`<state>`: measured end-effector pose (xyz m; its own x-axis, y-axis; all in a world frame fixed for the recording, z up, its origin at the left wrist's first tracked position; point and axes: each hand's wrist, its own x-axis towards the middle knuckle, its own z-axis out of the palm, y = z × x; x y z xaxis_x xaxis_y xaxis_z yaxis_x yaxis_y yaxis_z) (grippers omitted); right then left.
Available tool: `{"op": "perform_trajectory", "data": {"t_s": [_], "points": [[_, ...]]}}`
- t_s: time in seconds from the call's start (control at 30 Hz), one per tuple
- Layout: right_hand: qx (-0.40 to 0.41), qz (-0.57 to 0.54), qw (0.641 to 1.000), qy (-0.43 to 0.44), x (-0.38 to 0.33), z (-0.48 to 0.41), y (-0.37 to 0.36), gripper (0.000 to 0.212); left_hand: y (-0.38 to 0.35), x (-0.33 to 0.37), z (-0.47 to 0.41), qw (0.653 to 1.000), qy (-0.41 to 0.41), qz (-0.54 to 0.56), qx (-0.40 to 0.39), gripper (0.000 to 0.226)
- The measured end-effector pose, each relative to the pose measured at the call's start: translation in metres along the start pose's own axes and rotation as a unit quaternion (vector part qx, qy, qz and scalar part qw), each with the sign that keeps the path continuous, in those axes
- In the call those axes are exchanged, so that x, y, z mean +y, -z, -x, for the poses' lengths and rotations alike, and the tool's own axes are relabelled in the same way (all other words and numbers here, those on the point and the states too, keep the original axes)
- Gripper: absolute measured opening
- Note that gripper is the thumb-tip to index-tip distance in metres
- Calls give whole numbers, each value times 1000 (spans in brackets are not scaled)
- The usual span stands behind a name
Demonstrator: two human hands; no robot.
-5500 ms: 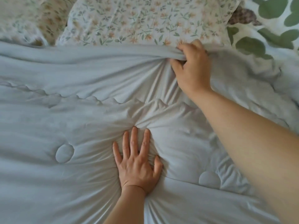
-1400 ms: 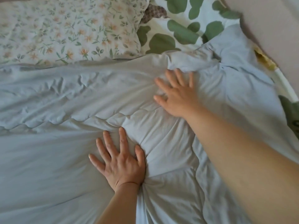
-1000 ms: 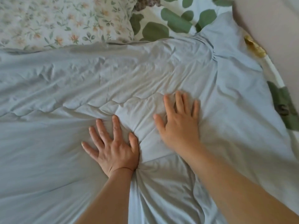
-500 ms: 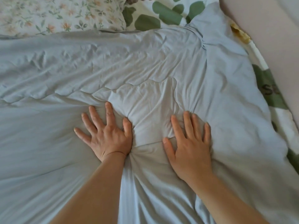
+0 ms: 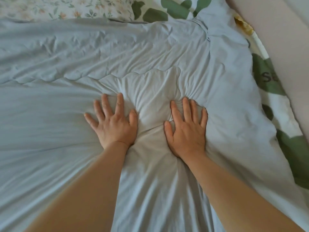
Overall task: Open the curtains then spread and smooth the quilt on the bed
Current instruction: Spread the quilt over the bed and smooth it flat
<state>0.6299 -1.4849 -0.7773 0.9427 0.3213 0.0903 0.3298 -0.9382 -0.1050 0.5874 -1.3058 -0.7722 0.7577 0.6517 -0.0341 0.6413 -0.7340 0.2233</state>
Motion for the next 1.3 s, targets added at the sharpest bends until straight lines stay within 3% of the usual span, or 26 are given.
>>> {"op": "perform_trajectory", "data": {"t_s": [0.13, 0.3, 0.5, 0.63, 0.8, 1.0, 1.3], "points": [[-1, -10, 1000, 2, -1, 1, -2, 61, 4, 8, 51, 998, -46, 34, -40, 69], [14, -6, 1000, 8, -1, 2, 0, 61, -10, 4, 129, 993, -111, 18, -24, 62], [23, -21, 999, 29, 2, 4, 3, 58, -17, 3, 119, 995, -104, -3, -4, 58], [-11, -97, 994, 57, 16, 41, 19, 53, -17, 2, 114, 995, -101, -3, -5, 58], [-19, -24, 999, 23, 47, 119, 38, 56, -16, 3, 115, 995, -104, 4, 2, 56], [-6, 14, 999, 30, 49, 125, 13, 55, -12, 4, 116, 994, -110, 7, -15, 54], [7, 5, 999, 33, 51, 122, 10, 56, -9, 7, 222, 986, -153, 55, -41, 61]]}}
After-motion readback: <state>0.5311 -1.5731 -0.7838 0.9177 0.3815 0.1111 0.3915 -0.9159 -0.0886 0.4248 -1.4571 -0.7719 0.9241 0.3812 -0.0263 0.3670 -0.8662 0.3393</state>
